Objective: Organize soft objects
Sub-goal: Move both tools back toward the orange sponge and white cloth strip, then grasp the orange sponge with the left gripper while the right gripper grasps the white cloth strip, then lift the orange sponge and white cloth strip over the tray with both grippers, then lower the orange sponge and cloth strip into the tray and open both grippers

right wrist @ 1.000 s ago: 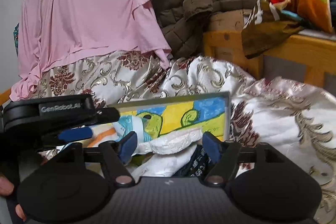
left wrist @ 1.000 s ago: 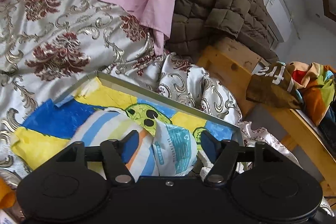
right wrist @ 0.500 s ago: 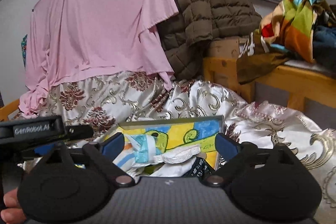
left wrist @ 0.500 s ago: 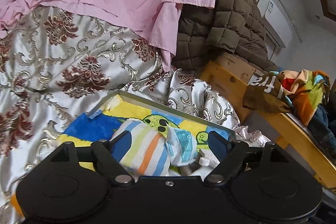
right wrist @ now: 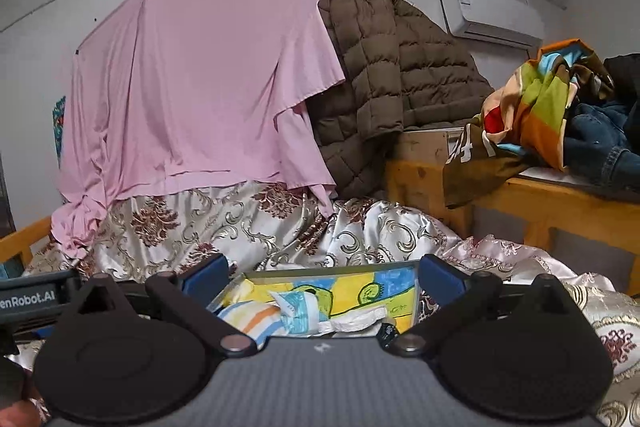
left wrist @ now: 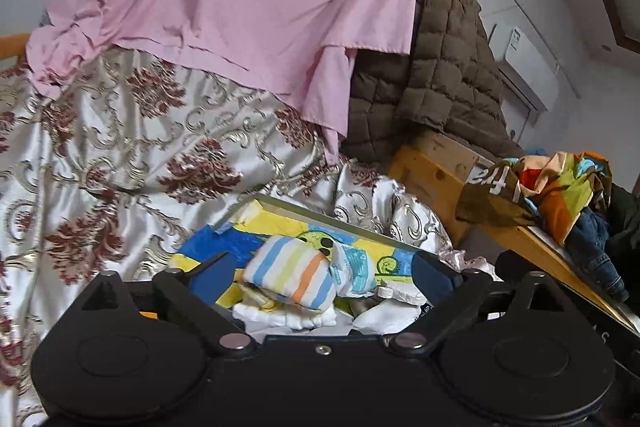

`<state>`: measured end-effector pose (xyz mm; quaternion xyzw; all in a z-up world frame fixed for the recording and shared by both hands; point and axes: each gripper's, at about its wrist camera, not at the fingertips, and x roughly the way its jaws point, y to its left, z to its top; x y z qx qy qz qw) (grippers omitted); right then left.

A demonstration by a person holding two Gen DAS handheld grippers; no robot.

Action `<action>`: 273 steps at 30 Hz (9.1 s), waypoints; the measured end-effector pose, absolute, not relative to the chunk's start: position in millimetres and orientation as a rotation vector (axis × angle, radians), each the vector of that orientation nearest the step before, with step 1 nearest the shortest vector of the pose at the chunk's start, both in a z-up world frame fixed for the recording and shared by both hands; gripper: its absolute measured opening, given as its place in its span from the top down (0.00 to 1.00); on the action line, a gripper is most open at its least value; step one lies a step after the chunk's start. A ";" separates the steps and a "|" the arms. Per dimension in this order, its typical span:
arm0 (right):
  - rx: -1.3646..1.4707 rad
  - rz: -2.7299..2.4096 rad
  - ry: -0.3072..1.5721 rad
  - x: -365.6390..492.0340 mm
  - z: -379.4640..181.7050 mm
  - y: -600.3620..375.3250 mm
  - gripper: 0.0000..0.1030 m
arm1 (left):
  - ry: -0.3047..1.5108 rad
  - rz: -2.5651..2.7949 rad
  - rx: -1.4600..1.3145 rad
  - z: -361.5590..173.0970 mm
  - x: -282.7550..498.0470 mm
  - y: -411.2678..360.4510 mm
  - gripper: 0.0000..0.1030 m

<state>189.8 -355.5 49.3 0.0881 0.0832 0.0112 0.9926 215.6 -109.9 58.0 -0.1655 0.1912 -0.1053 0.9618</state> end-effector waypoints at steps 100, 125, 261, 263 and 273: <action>-0.123 0.257 0.457 143.7 -47.2 -234.0 0.00 | 0.609 0.061 -0.101 -24.2 169.4 -6.5 0.01; -0.376 0.354 0.341 258.1 -49.6 -199.9 0.11 | 0.671 -0.145 0.034 -56.1 301.4 -26.4 0.04; 0.280 0.143 0.393 365.4 -53.9 -391.0 0.89 | 0.546 -0.262 -0.088 -20.2 424.8 -208.2 0.58; 0.273 0.141 0.395 365.1 -53.5 -389.9 0.79 | 0.546 -0.259 -0.095 -19.4 424.6 -206.9 0.55; 0.226 0.118 0.384 358.0 -46.4 -386.7 0.51 | 0.521 -0.245 -0.119 -7.5 414.6 -197.7 0.43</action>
